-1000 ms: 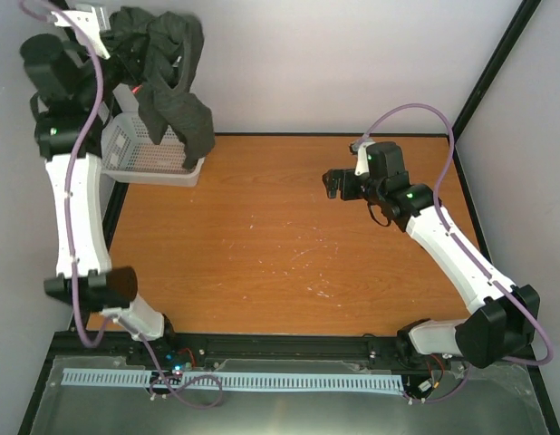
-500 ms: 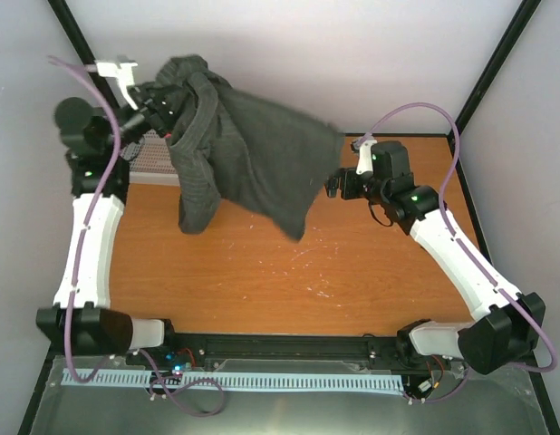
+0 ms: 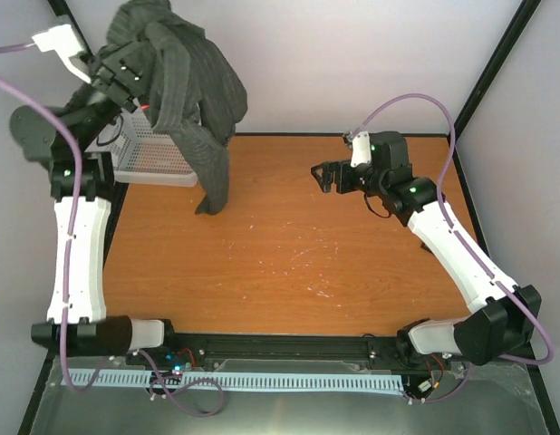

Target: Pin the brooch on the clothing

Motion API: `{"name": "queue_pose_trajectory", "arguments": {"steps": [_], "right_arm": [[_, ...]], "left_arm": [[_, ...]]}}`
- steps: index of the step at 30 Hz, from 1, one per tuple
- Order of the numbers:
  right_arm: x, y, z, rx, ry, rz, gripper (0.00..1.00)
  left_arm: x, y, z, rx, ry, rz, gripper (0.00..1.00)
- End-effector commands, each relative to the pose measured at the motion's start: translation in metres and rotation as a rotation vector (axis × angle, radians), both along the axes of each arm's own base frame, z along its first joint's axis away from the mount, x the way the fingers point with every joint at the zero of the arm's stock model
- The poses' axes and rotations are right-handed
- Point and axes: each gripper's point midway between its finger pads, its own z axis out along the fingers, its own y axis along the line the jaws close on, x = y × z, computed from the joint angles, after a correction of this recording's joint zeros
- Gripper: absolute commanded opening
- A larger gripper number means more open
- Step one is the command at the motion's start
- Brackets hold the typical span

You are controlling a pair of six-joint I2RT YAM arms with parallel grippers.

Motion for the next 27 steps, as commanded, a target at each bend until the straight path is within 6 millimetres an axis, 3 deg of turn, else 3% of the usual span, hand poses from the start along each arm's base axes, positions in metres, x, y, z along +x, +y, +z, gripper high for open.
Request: {"name": "queue_pose_trajectory", "arguments": {"steps": [1,4,5,8,12,14,18,21,27], "right_arm": [[-0.007,0.004,0.04,0.016,-0.097,0.057,1.0],[-0.036,0.04,0.068,0.158,-0.154,0.283,1.0],[-0.048,0.056,0.074,0.209,-0.161,0.367,1.0],[-0.078,0.099,0.076,0.288,-0.175,0.56,1.0],[-0.112,0.149,0.063,0.273,-0.164,0.718,1.0],[-0.11,0.156,0.056,0.238,-0.152,0.699,1.0],[-0.078,0.133,0.041,0.089,-0.186,0.489,1.0],[-0.072,0.129,0.045,0.052,-0.192,0.464,1.0],[-0.089,0.185,0.065,0.222,-0.154,0.668,0.93]], "left_arm": [[0.001,0.027,0.015,-0.24,0.137,0.08,0.01],[0.017,0.034,-0.022,-0.332,0.264,0.065,0.01],[0.027,0.035,-0.043,-0.359,0.327,0.051,0.01],[0.04,0.032,-0.074,-0.393,0.424,0.004,0.01],[0.059,0.026,-0.105,-0.382,0.54,-0.031,0.01],[0.065,0.025,-0.118,-0.379,0.575,-0.032,0.01],[0.073,0.027,-0.142,-0.378,0.634,0.002,0.01],[0.077,0.025,-0.156,-0.381,0.677,-0.009,0.01],[0.082,0.021,-0.183,-0.382,0.76,-0.035,0.01]]}}
